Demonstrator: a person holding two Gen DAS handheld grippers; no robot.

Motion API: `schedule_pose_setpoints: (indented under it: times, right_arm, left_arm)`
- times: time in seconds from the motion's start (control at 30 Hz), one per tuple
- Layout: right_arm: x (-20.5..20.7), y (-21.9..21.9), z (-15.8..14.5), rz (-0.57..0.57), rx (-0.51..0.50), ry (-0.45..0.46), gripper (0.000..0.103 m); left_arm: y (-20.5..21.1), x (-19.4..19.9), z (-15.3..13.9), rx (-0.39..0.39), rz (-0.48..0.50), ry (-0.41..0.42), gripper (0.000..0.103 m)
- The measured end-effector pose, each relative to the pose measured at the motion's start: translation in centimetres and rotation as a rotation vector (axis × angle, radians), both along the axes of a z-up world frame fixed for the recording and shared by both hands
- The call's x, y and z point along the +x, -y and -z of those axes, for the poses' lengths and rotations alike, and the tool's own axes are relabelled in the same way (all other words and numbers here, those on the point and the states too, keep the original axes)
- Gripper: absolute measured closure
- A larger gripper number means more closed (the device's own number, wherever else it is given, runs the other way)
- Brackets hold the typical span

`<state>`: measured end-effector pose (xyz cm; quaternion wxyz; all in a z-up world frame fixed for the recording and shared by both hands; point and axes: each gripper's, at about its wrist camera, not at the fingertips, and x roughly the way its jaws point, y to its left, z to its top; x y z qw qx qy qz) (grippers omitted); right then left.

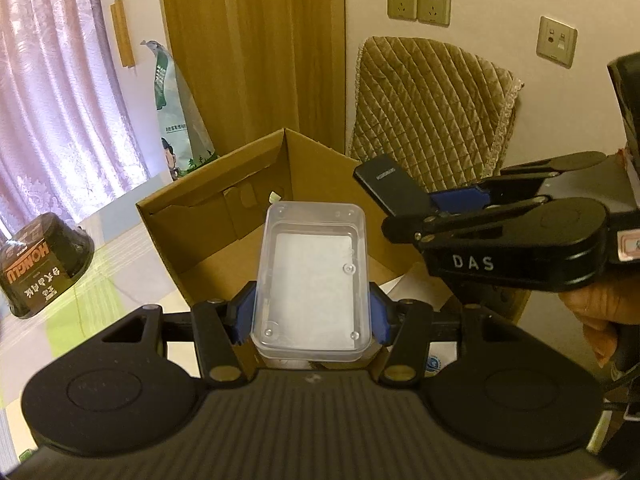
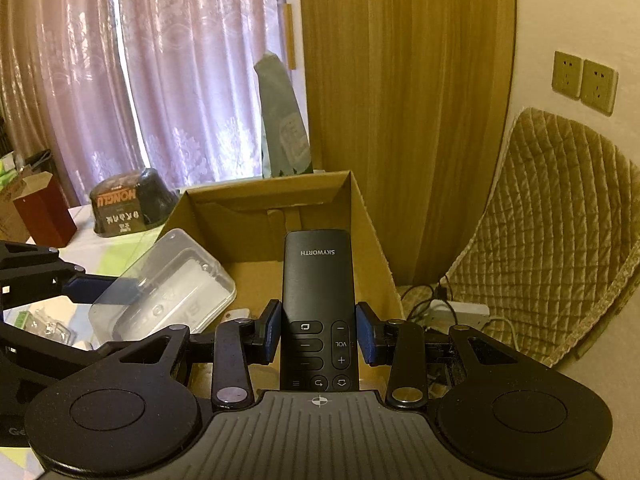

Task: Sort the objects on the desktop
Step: 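Carry the clear container with left tool while right tool carries black remote to box, then release the clear container into the box with left tool while right tool drops black remote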

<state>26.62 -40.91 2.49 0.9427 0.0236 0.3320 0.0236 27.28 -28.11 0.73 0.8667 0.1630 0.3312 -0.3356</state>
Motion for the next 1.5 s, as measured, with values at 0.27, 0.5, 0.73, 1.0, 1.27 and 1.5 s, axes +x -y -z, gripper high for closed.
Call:
schedule_pose_setpoints:
  times: [0.27, 0.5, 0.73, 1.0, 1.27, 1.5]
  right_arm:
    - [0.9, 0.0, 0.5, 0.007, -0.002, -0.010, 0.065]
    - [1.3, 0.1, 1.2, 0.012, -0.004, -0.020, 0.065]
    - [1.4, 0.3, 1.8, 0.015, -0.003, -0.030, 0.065]
    - [1.3, 0.3, 2.0, 0.013, -0.006, -0.030, 0.065]
    - [1.2, -0.1, 2.1, 0.007, -0.008, -0.030, 0.065]
    - [1.4, -0.8, 2.0, -0.005, -0.008, -0.028, 0.065]
  left_arm:
    - [0.4, 0.3, 0.7, 0.010, 0.013, 0.003, 0.052]
    - [0.8, 0.4, 1.0, 0.025, 0.033, 0.014, 0.052]
    - [1.0, 0.5, 1.4, 0.044, 0.039, 0.022, 0.052]
    - [0.5, 0.4, 1.1, 0.039, 0.028, 0.029, 0.049]
    - [-1.0, 0.3, 0.4, 0.025, -0.001, 0.043, 0.047]
    - [-1.8, 0.2, 0.5, 0.037, -0.009, 0.039, 0.047]
